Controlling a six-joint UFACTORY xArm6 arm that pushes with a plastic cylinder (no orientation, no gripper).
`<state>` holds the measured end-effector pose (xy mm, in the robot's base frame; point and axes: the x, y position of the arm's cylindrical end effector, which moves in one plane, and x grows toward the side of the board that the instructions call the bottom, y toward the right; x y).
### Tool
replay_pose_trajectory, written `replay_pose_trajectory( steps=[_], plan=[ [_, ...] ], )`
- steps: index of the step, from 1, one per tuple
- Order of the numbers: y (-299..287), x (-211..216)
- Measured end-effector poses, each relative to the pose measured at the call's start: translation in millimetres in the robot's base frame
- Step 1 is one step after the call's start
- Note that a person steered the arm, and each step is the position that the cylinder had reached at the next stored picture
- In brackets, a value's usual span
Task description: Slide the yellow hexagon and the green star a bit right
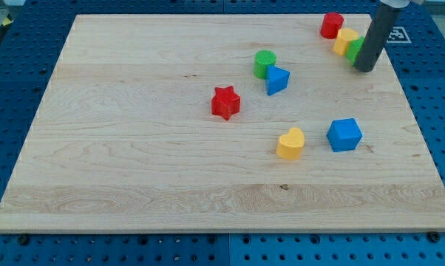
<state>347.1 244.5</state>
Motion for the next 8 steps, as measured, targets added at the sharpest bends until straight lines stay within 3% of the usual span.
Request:
replay_pose_trajectory(
  steps=[1, 3, 5, 7, 8],
  plan=[
    [20, 11],
    [23, -12],
    [9, 24],
    [-98, 4],
    [-131, -30]
  ],
)
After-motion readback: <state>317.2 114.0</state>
